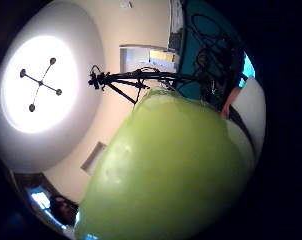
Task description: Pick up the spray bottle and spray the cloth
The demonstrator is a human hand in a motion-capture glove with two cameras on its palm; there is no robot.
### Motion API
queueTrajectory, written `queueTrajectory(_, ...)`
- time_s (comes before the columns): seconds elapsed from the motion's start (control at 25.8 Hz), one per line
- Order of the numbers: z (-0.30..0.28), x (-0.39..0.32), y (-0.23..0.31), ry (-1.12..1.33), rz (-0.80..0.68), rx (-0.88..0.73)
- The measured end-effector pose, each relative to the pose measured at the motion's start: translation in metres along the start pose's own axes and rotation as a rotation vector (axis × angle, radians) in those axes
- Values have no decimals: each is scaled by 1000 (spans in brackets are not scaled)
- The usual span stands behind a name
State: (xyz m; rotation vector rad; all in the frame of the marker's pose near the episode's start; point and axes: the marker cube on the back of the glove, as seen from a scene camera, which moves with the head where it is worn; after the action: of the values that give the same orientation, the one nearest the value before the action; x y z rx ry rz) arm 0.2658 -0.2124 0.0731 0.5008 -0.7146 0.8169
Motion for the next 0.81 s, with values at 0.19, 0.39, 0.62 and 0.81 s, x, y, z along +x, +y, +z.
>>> queueTrajectory(0.19, 0, -2, 3, -9, -11, -19)
queueTrajectory(0.39, -21, -8, 15, -42, 11, -49)
queueTrajectory(0.62, -63, -54, 40, -18, -129, -131)
queueTrajectory(0.81, -80, -103, 77, 27, -300, -316)
